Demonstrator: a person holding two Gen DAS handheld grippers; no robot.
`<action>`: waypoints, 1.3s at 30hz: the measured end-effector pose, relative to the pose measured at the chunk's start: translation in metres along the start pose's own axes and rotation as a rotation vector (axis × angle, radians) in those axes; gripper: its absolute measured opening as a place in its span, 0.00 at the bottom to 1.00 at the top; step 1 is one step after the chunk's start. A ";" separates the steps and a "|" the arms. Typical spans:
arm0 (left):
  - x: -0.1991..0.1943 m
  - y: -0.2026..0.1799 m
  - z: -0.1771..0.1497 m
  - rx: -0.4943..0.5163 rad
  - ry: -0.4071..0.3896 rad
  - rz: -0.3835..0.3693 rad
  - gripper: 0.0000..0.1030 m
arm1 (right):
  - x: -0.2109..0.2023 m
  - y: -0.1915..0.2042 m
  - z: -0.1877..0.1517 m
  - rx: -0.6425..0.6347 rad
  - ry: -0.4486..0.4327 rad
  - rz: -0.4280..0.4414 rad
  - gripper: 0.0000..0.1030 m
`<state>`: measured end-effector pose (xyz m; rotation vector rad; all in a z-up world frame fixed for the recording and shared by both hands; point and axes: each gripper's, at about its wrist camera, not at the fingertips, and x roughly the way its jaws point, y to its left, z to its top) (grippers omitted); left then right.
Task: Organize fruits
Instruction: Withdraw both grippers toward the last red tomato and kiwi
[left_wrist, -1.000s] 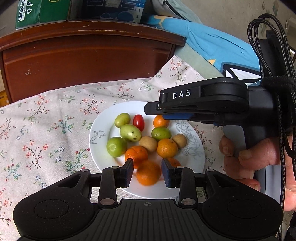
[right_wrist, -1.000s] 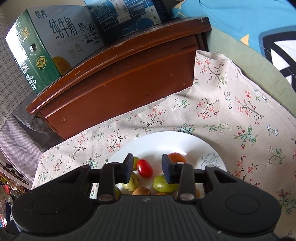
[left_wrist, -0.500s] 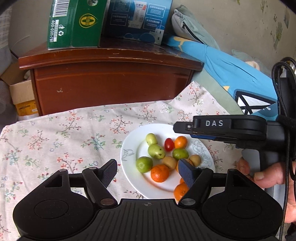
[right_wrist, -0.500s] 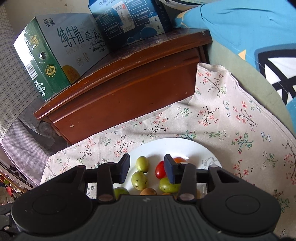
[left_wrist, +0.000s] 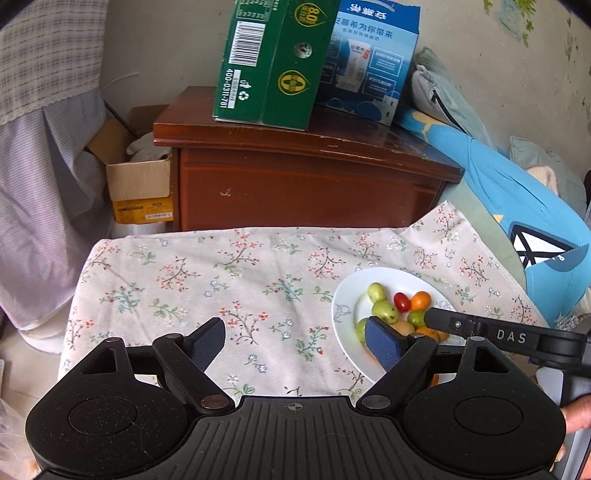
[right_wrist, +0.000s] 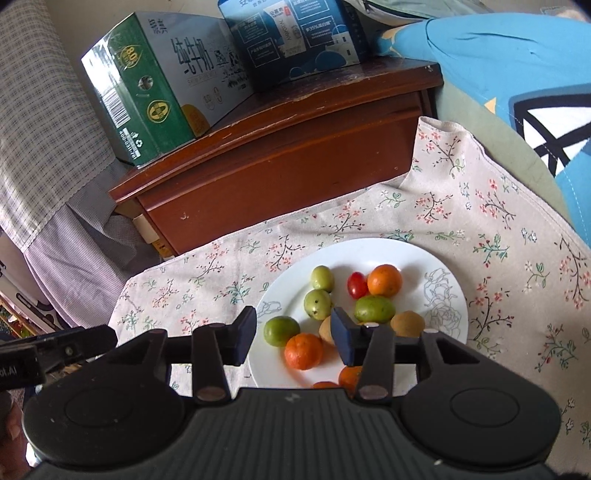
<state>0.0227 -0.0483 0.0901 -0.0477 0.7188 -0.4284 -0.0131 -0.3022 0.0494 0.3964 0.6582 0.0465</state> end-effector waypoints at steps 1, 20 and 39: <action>-0.002 0.003 -0.001 -0.002 0.000 0.005 0.82 | -0.002 0.003 -0.003 -0.007 0.002 0.004 0.44; -0.007 0.040 -0.029 -0.065 0.065 0.156 0.83 | 0.015 0.052 -0.063 -0.120 0.141 0.097 0.44; 0.004 0.050 -0.041 -0.076 0.120 0.181 0.83 | 0.049 0.070 -0.082 -0.173 0.186 0.120 0.37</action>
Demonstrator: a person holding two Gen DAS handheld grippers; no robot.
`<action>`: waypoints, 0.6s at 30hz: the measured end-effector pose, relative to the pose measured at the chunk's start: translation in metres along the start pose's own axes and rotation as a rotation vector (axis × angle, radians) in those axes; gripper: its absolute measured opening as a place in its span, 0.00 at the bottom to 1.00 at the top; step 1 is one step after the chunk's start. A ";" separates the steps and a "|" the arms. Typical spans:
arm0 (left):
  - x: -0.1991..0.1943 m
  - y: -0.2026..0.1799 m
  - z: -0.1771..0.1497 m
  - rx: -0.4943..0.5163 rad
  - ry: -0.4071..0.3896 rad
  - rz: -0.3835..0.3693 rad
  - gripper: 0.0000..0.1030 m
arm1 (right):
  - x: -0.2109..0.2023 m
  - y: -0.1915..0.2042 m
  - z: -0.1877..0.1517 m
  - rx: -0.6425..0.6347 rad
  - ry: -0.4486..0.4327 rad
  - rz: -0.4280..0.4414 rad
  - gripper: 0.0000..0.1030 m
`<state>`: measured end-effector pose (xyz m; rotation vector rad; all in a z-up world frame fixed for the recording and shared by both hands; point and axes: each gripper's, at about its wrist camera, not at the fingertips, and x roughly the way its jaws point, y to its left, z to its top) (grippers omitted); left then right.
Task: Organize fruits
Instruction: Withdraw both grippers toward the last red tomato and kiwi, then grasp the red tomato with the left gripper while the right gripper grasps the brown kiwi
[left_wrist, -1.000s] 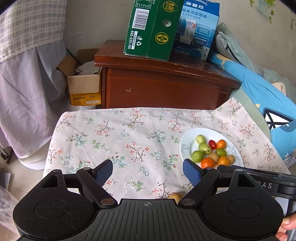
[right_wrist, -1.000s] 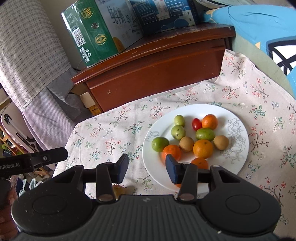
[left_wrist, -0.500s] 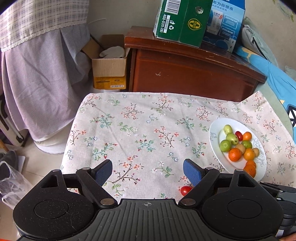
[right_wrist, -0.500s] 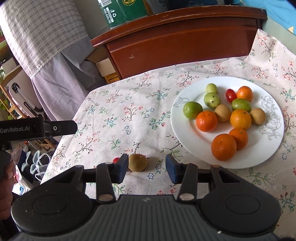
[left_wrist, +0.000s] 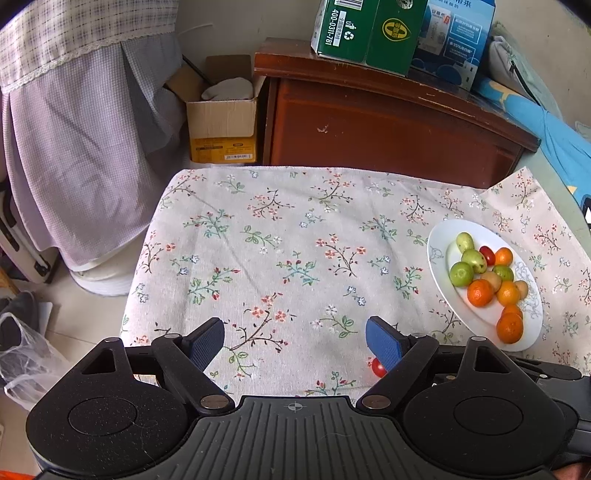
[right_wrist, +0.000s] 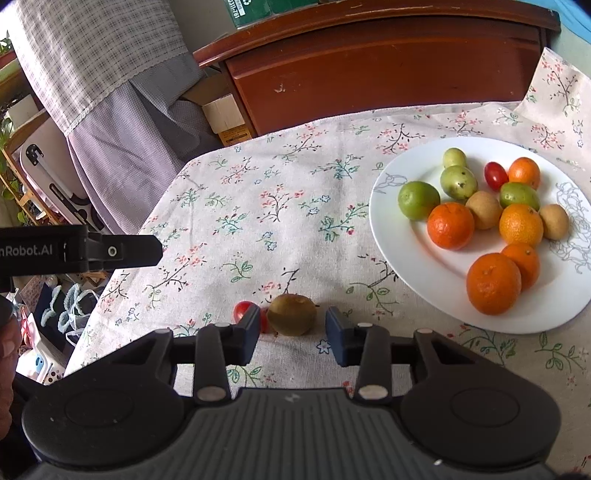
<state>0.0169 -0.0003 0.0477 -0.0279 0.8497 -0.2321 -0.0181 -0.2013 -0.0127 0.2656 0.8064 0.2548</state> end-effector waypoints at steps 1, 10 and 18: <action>0.000 0.000 0.000 0.001 0.002 -0.001 0.83 | 0.000 0.000 0.000 0.000 -0.004 -0.002 0.34; 0.007 -0.009 -0.008 0.058 0.005 -0.009 0.83 | -0.011 -0.005 0.005 0.016 -0.007 -0.022 0.28; 0.021 -0.037 -0.030 0.172 0.050 -0.082 0.81 | -0.048 -0.025 0.005 0.126 -0.054 -0.081 0.28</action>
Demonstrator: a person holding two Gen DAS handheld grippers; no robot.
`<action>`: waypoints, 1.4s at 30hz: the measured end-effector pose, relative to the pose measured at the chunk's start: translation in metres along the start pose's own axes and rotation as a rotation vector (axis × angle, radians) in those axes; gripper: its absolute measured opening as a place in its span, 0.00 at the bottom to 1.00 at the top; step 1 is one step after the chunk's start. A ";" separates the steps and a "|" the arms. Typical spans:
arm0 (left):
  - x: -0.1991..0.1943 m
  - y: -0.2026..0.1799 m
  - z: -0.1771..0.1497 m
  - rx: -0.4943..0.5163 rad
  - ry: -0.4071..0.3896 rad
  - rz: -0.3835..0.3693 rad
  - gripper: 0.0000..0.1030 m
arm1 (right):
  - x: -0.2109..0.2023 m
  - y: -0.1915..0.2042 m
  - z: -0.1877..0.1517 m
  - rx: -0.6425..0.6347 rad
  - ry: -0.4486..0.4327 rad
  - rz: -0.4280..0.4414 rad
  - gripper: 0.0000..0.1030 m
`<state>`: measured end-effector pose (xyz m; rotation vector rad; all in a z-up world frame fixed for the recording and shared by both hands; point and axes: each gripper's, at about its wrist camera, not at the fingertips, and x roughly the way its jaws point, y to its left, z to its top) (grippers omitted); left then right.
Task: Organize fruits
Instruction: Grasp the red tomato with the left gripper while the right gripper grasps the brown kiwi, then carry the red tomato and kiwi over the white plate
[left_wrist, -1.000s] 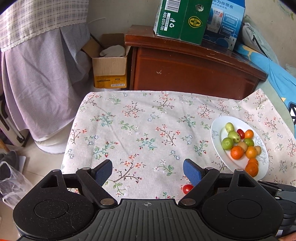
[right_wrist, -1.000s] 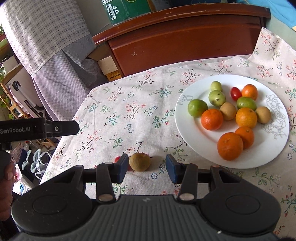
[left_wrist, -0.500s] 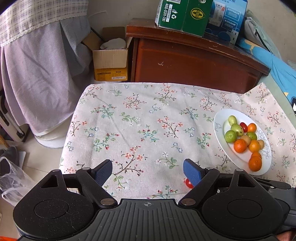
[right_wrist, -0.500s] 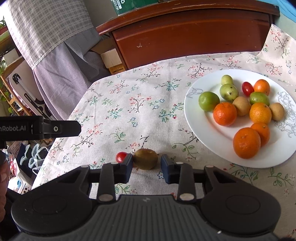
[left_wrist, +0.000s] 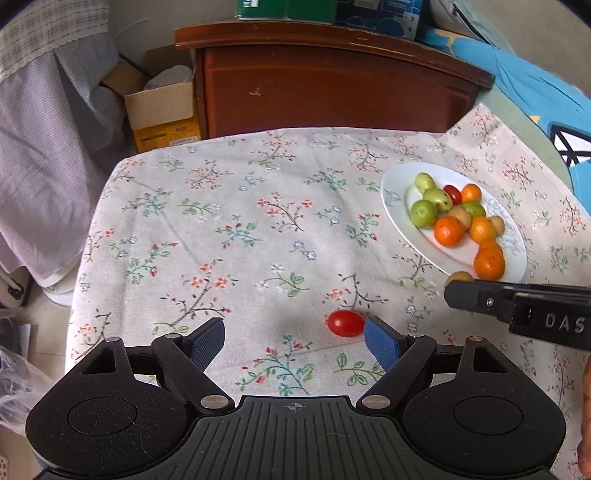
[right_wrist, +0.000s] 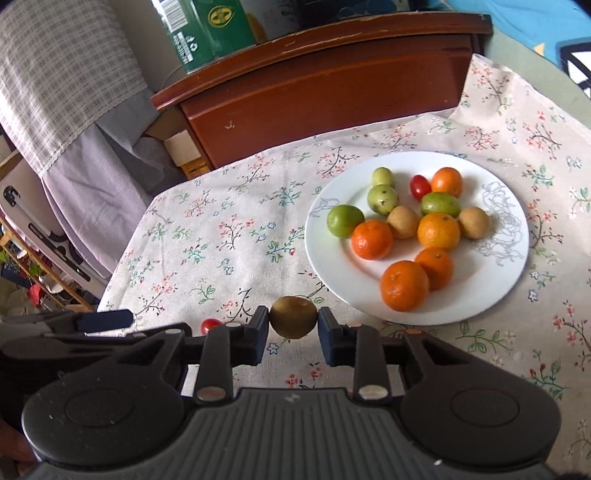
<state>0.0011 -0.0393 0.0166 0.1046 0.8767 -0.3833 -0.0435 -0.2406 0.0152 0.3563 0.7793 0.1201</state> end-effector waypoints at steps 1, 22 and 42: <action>0.001 -0.003 -0.001 0.012 -0.002 -0.008 0.81 | -0.004 -0.002 -0.001 0.020 -0.005 0.005 0.28; 0.025 -0.024 -0.008 0.115 -0.028 -0.087 0.36 | -0.009 -0.009 -0.005 0.106 0.003 -0.011 0.28; -0.007 -0.030 0.019 0.053 -0.139 -0.125 0.23 | -0.025 -0.012 0.009 0.119 -0.055 0.019 0.28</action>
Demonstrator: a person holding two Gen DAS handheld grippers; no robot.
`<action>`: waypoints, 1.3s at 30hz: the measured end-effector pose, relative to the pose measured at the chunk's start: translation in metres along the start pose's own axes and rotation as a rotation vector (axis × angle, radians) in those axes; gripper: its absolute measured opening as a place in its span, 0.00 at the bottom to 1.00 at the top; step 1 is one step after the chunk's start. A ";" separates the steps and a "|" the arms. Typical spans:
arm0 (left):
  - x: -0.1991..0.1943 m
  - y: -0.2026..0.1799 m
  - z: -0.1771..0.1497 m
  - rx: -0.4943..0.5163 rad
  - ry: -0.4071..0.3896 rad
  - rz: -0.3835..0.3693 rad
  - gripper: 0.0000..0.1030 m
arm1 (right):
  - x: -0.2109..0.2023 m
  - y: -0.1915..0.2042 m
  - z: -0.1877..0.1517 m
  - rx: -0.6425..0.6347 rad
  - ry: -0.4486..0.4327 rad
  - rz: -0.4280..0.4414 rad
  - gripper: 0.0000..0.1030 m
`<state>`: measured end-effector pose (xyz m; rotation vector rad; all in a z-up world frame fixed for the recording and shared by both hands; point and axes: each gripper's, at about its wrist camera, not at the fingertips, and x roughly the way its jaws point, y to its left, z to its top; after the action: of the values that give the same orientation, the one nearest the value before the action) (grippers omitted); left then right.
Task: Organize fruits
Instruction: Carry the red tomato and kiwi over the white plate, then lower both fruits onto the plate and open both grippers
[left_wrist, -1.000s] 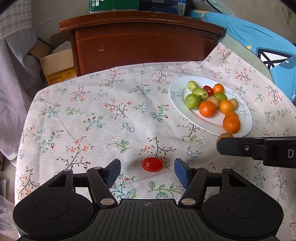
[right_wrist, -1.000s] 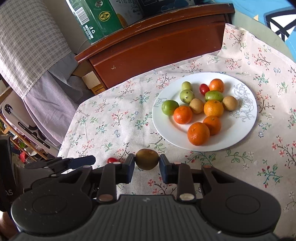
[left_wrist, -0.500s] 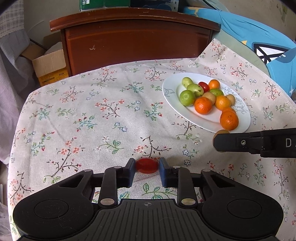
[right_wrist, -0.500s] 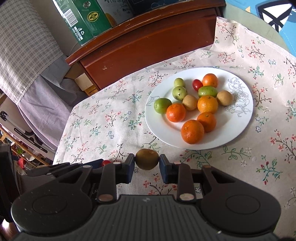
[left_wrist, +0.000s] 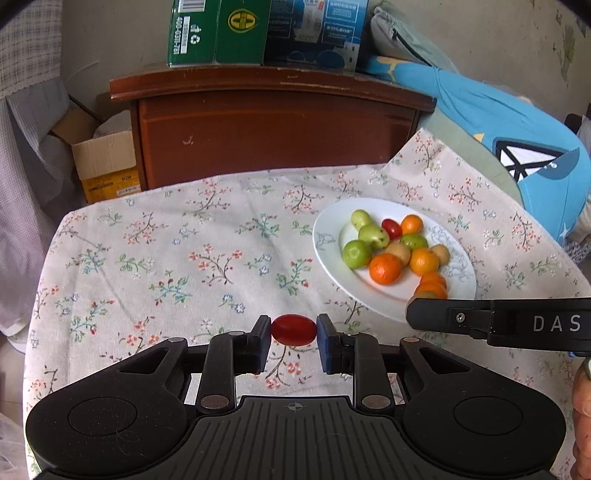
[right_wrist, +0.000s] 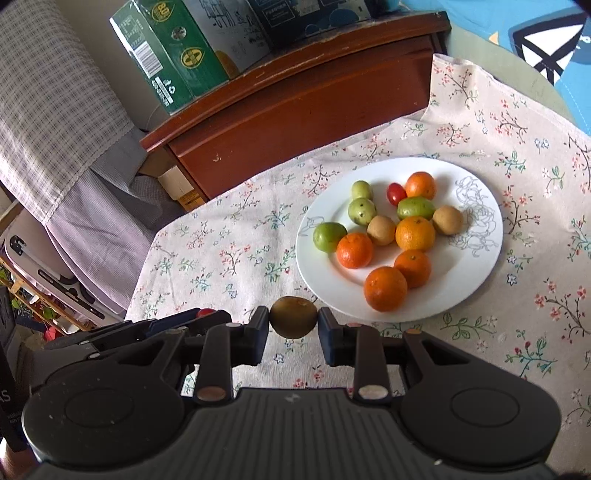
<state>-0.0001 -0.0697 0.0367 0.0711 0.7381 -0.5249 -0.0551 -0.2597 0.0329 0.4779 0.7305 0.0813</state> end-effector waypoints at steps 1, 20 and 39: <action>-0.002 -0.001 0.004 -0.006 -0.010 -0.008 0.23 | -0.003 -0.001 0.003 0.005 -0.011 0.003 0.28; 0.040 -0.023 0.070 -0.002 -0.052 -0.099 0.23 | -0.021 -0.054 0.080 0.099 -0.175 -0.051 0.28; 0.099 -0.034 0.075 -0.002 0.011 -0.113 0.23 | 0.030 -0.090 0.088 0.158 -0.094 -0.177 0.28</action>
<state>0.0915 -0.1607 0.0310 0.0301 0.7562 -0.6321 0.0170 -0.3670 0.0303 0.5619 0.6871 -0.1651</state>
